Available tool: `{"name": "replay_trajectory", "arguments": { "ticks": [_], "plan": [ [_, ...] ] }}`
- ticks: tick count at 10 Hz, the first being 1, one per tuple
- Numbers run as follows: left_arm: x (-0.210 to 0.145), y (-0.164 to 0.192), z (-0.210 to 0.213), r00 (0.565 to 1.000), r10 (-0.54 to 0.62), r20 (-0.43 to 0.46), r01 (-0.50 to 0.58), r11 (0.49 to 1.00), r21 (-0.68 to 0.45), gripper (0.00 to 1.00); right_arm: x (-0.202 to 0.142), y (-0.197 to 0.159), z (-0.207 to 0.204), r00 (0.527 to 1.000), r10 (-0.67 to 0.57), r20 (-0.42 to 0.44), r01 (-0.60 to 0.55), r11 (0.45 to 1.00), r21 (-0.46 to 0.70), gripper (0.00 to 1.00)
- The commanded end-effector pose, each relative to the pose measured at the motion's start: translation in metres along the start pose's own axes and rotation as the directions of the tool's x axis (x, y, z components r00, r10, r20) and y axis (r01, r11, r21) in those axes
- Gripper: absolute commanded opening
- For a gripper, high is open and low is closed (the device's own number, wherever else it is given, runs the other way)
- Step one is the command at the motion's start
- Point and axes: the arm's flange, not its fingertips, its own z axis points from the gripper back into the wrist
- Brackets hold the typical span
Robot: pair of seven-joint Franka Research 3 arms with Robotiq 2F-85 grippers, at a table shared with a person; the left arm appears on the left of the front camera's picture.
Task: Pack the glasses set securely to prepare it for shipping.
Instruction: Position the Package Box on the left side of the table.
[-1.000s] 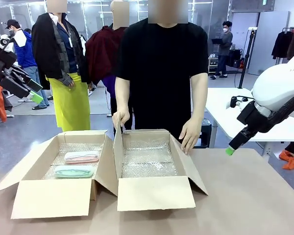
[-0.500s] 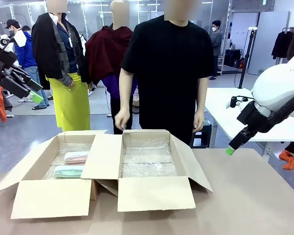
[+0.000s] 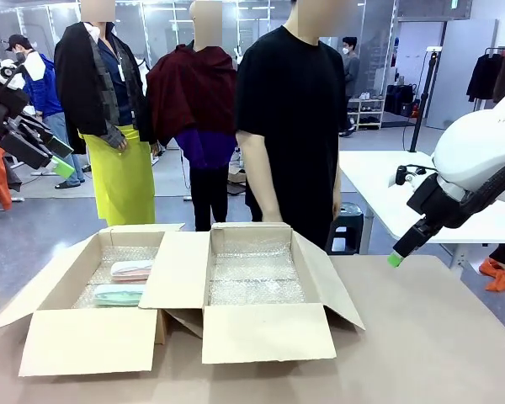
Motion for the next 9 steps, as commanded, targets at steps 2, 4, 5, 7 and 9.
{"name": "replay_trajectory", "arguments": {
  "ticks": [2,4,5,7,9],
  "plan": [
    [0.0013,-0.0007,0.0003,1.000,-0.008,-0.010,0.008,1.000,0.006,1.00,0.0012,0.0006,0.0014,1.000,0.003,-0.009,-0.003,1.000,-0.006,1.00],
    [0.0013,-0.0007,0.0003,1.000,-0.008,-0.010,0.008,1.000,0.006,1.00,0.0012,0.0006,0.0014,1.000,0.003,-0.009,-0.003,1.000,-0.006,1.00],
    [0.0013,-0.0007,0.0003,1.000,-0.008,-0.010,0.008,1.000,0.006,1.00,0.0012,0.0006,0.0014,1.000,0.003,-0.009,-0.003,1.000,-0.006,1.00],
    [0.0013,-0.0007,0.0003,1.000,-0.008,-0.010,0.008,1.000,0.006,1.00,0.0012,0.0006,0.0014,1.000,0.003,-0.009,-0.003,1.000,-0.006,1.00],
    [0.0013,-0.0007,0.0003,1.000,-0.008,-0.010,0.008,1.000,0.006,1.00,0.0012,0.0006,0.0014,1.000,0.003,-0.009,-0.003,1.000,-0.006,1.00]
  ]
}}
